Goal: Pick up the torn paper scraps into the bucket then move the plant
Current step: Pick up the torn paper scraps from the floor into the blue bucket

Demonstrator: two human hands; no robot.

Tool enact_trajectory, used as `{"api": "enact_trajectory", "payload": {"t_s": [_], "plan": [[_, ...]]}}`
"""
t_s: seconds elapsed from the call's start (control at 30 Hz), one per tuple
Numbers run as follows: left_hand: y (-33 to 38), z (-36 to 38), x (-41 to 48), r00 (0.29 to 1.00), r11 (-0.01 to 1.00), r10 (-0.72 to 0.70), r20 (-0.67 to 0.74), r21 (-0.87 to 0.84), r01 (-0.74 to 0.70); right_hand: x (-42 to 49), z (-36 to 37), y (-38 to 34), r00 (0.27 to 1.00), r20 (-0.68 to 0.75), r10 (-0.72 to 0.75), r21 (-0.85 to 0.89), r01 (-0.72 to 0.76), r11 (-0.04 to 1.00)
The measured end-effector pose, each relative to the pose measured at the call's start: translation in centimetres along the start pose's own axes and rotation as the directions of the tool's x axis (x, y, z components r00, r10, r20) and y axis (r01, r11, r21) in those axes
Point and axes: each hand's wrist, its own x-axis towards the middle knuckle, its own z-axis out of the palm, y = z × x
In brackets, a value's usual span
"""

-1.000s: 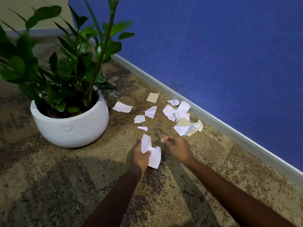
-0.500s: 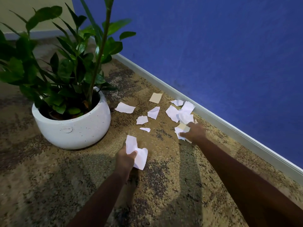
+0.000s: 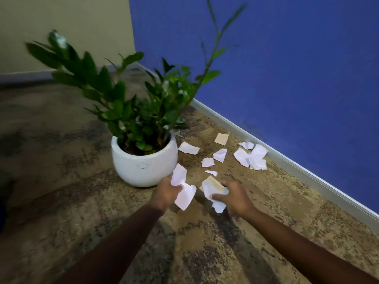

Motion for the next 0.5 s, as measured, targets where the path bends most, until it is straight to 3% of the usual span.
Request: {"api": "enact_trajectory", "payload": {"t_s": [0.2,0.5], "plan": [[1.9,-7.6,-2.9,0.992,0.987,0.123,0.031,0.103,-0.126,-2.0,2.7,-9.2,0.986,0.116,-0.117,0.142,0.101,0.985],[2.3,-23.5,-7.1,0.966,0.980,0.184,-0.179,0.113,-0.166,-4.1,8.6,-24.8,0.937,0.196,-0.290,0.255,0.236,0.938]]}}
